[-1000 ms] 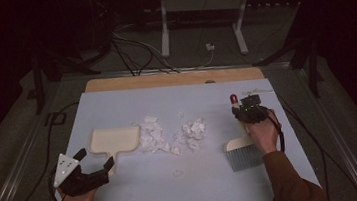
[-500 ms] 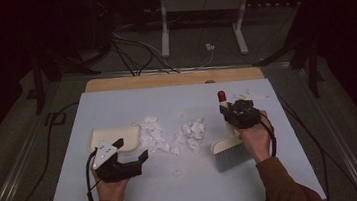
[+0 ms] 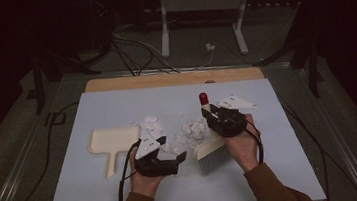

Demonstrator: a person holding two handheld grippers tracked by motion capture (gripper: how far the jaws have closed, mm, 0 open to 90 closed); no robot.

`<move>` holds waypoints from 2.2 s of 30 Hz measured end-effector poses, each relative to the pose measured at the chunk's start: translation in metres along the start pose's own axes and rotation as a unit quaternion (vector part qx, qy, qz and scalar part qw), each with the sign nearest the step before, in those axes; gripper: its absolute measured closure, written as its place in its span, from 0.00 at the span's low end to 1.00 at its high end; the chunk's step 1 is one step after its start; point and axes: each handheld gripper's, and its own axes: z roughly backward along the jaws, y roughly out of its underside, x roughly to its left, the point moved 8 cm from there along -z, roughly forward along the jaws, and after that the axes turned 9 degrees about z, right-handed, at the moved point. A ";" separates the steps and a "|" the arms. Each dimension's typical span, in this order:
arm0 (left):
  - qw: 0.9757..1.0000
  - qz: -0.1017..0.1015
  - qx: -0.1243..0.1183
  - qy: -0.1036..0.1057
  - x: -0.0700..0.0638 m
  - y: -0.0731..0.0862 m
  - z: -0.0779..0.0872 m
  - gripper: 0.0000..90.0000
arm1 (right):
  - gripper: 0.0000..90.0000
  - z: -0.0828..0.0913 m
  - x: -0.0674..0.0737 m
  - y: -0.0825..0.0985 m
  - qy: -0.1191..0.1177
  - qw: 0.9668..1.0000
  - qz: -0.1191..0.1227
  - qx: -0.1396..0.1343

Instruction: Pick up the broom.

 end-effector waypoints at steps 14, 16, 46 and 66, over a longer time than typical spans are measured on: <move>0.997 0.029 0.049 0.061 -0.014 0.010 -0.035 0.48 | 0.77 0.005 0.017 -0.012 -0.018 0.999 0.000 -0.033; 0.995 0.037 0.055 0.073 -0.015 0.011 -0.038 0.54 | 0.77 0.005 0.020 -0.012 -0.021 0.999 0.001 -0.034; 0.989 0.053 0.087 0.109 -0.014 0.012 -0.022 0.77 | 0.00 -0.002 0.012 0.004 -0.200 0.979 -0.043 0.009; 0.990 0.042 0.074 0.115 0.021 -0.001 0.023 0.77 | 0.00 0.004 0.018 0.009 -0.286 0.958 0.014 0.031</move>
